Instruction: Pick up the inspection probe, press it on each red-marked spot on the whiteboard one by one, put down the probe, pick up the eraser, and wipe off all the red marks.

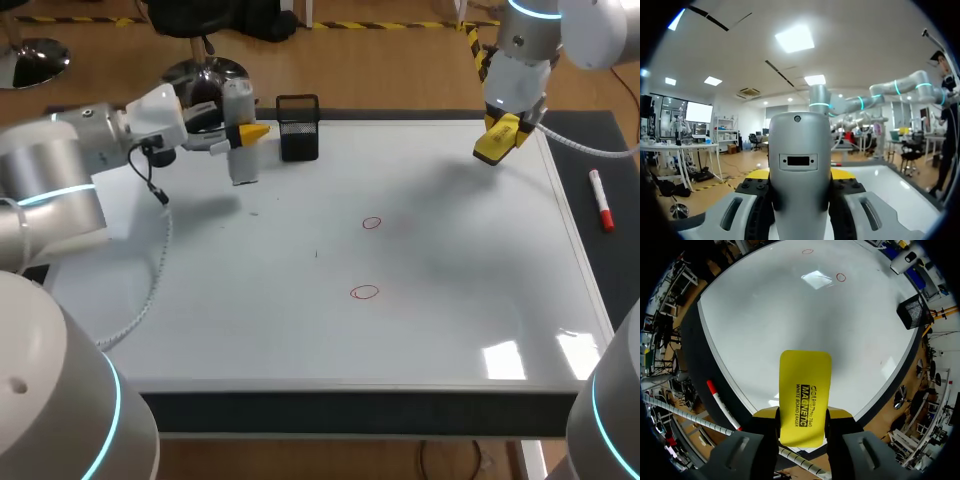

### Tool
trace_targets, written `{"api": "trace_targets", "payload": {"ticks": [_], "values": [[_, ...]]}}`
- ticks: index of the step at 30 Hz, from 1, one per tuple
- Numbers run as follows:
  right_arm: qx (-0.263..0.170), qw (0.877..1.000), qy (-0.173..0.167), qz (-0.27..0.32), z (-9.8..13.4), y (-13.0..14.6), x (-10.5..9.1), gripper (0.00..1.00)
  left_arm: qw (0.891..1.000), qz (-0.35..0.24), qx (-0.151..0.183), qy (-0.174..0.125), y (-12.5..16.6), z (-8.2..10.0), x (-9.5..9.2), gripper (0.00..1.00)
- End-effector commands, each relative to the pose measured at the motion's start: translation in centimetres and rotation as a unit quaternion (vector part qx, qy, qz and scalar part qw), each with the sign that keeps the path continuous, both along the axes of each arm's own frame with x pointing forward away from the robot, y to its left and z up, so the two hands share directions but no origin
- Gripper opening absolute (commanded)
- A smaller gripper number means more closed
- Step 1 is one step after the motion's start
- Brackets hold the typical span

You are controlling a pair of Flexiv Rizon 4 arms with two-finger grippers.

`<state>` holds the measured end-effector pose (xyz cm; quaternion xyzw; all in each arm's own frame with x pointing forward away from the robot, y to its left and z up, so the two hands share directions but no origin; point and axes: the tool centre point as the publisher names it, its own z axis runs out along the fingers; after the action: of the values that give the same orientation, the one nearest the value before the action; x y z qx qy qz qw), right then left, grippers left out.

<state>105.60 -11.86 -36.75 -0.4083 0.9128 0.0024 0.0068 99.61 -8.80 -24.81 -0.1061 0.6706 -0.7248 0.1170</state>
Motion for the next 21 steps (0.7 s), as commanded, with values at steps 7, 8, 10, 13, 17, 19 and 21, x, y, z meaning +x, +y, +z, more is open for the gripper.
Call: {"api": "trace_targets", "payload": {"ticks": [7, 8, 10, 13, 17, 19, 21], "values": [[-0.002, 1.0, 0.001, 0.001, 0.12, -0.01, 0.06, 0.0, 1.0, 0.026, -0.003, 0.006, 0.8, -0.51, -0.34, 0.0], [-0.002, 1.0, 0.001, 0.001, 0.12, -0.01, 0.06, 0.0, 1.0, 0.027, -0.002, 0.006, 0.84, -0.52, -0.35, 0.0], [-0.002, 1.0, 0.001, 0.001, 0.12, -0.01, 0.06, 0.0, 1.0, 0.03, -0.003, 0.004, 1.04, -0.5, -0.36, 0.0], [-0.002, 1.0, 0.001, 0.001, 0.12, -0.01, 0.06, 0.0, 0.999, 0.032, -0.005, -0.001, 1.35, -0.23, -0.51, 0.0], [-0.002, 1.0, 0.001, 0.001, 0.12, -0.01, 0.06, 0.0, 0.999, 0.033, -0.005, -0.002, 1.47, -0.15, -0.6, 0.0], [-0.002, 1.0, 0.001, 0.001, 0.12, -0.01, 0.06, 0.0, 0.999, 0.033, -0.005, -0.002, 1.47, -0.15, -0.6, 0.0], [-0.002, 1.0, 0.001, 0.001, 0.12, -0.01, 0.06, 0.0, 0.999, 0.033, -0.005, -0.002, 1.47, -0.15, -0.6, 0.0]]}}
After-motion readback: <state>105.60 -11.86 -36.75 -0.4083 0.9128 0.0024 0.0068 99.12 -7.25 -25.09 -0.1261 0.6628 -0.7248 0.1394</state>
